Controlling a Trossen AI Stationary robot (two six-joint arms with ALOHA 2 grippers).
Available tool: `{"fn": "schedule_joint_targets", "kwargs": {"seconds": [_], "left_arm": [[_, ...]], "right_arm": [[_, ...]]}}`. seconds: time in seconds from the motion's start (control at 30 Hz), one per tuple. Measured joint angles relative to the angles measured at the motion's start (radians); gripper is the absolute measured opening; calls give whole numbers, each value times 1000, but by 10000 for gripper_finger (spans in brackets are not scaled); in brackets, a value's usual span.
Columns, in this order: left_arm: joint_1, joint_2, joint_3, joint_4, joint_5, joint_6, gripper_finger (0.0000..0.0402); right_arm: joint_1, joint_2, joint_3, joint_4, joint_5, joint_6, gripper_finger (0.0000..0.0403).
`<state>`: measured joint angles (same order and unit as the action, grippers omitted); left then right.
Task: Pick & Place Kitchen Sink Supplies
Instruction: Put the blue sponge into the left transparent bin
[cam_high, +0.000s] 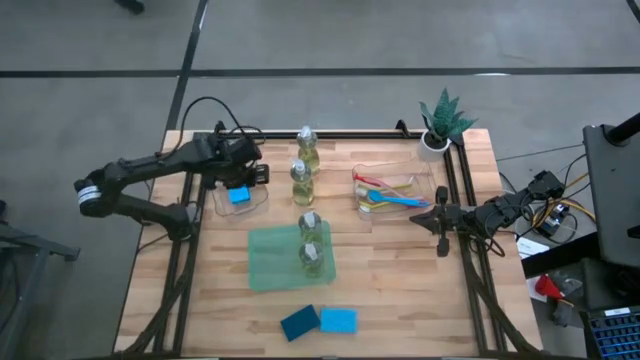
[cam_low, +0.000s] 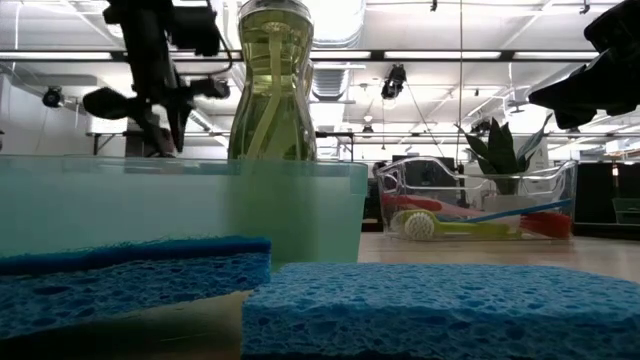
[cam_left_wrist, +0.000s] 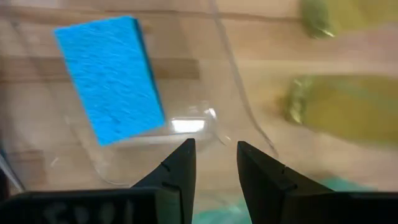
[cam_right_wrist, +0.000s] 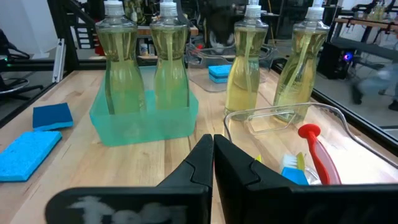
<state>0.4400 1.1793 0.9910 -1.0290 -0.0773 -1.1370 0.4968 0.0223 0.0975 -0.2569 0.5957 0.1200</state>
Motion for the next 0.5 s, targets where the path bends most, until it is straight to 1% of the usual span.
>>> {"fn": "schedule_joint_targets", "kwargs": {"seconds": [0.2, 0.3, 0.5], "left_arm": [[-143, -58, 7, 29, -4, -30, 108], [-217, -73, 7, 35, -23, -37, 108], [-366, -93, 7, 92, -62, 51, 111]], "right_arm": [[0, 0, 0, 0, 0, 0, 8], [0, 0, 0, 0, 0, 0, 8], [0, 0, 0, 0, 0, 0, 8]]}}
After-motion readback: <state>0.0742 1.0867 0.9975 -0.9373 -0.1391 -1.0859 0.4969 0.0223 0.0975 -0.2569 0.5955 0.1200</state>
